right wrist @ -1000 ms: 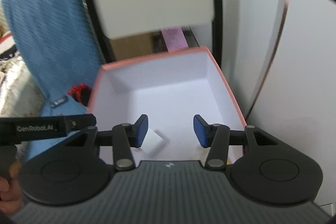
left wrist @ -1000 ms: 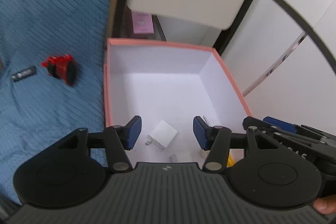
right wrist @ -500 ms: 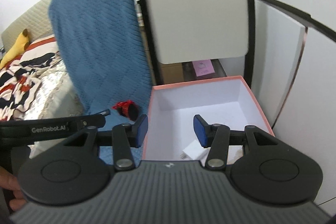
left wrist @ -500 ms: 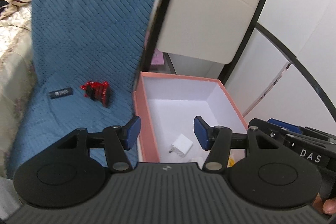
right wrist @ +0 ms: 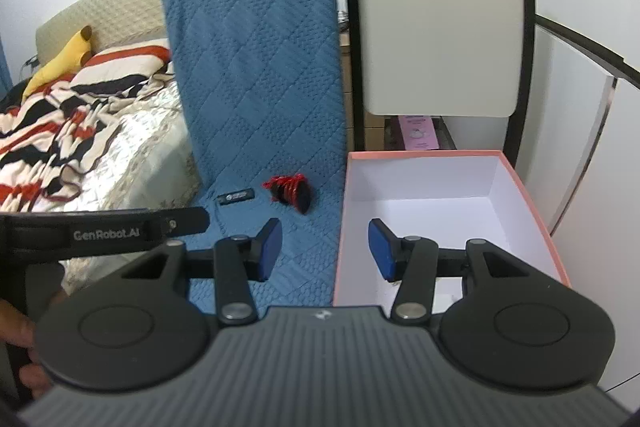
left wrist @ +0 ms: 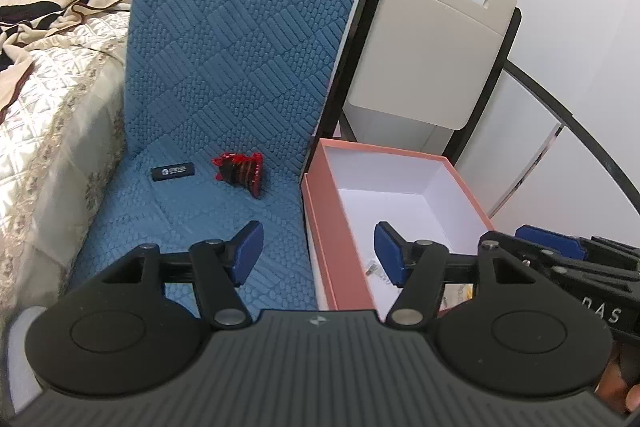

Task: Organize rigid objects
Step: 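Withdraw both open grippers from the box back toward the cushion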

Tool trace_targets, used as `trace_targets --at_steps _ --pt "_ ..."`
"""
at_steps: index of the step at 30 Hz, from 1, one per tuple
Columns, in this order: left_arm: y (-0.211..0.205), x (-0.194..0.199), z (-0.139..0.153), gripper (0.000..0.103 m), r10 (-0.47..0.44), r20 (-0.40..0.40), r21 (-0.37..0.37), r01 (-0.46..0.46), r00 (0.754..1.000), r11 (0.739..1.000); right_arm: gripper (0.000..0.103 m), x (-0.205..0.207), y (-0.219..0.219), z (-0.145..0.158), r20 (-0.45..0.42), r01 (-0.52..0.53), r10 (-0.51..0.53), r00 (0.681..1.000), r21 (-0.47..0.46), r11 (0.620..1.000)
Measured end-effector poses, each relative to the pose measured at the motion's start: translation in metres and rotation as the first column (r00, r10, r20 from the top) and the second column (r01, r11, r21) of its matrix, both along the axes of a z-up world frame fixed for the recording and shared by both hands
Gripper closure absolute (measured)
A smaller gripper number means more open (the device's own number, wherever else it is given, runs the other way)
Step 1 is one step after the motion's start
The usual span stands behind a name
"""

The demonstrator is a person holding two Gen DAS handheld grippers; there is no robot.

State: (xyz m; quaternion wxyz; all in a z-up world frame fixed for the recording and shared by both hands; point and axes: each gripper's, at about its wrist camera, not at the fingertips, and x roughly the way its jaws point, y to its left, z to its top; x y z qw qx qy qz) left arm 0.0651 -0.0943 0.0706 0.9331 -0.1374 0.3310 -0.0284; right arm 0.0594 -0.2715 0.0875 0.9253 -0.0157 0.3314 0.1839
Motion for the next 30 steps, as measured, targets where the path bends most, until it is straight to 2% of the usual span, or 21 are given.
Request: trace_targets --at_steps 7,17,30 --pt "0.016 -0.024 -0.009 0.032 0.024 0.019 0.004 -0.024 1.000 1.000 0.053 -0.018 0.017 -0.011 0.001 -0.031 0.031 1.000 -0.005 1.000" --pt "0.032 -0.045 -0.039 0.029 0.051 -0.008 0.003 -0.051 0.999 0.999 0.053 -0.040 0.036 -0.034 0.007 -0.056 0.056 0.998 -0.017 0.998" --pt "0.051 -0.023 -0.078 0.029 0.067 -0.023 0.035 -0.067 0.997 0.997 0.053 -0.027 0.049 -0.072 -0.016 -0.073 0.073 0.997 -0.007 0.997"
